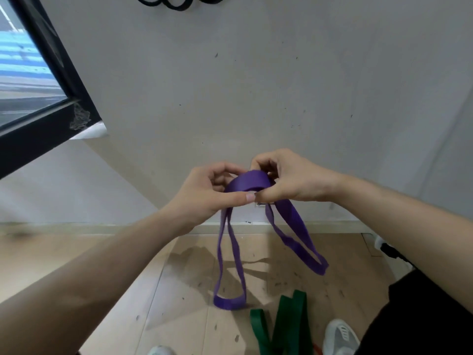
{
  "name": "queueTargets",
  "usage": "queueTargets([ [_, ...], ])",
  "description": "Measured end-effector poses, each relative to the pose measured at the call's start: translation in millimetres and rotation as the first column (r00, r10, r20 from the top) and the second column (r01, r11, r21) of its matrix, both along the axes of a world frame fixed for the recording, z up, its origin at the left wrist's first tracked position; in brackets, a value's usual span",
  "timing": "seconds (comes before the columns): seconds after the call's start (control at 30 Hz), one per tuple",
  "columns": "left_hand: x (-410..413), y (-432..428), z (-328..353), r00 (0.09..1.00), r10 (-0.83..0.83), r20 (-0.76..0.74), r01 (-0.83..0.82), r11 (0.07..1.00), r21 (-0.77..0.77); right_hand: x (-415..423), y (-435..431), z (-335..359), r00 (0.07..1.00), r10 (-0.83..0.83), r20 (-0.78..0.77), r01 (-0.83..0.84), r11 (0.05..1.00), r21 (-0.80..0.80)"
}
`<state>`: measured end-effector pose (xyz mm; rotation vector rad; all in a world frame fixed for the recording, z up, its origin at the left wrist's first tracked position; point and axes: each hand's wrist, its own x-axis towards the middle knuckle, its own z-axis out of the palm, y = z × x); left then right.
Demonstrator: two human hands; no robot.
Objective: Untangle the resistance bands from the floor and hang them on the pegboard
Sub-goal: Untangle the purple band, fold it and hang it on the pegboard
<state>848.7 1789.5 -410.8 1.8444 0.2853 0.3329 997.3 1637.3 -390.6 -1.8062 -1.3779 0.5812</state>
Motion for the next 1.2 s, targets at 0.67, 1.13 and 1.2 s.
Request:
queueTargets([
  [0.67,-13.4,30.0,16.1,0.978,0.105,0.179,-0.109,0.994,0.014,7.2,3.8,-24.1,0.962,-0.086,-0.260,0.095,0.995,0.025],
  [1.13,-8.0,11.6,9.3,1.000,0.006,0.009,-0.008,0.971,0.239,-6.1,3.2,-15.5,0.986,-0.068,-0.153,0.090,0.986,0.142],
  [1.2,-6.3,10.9,11.9,0.999,0.015,0.033,-0.022,0.979,0.202,-3.8,2.5,-22.0,0.982,-0.052,-0.184,0.073,0.991,0.110],
])
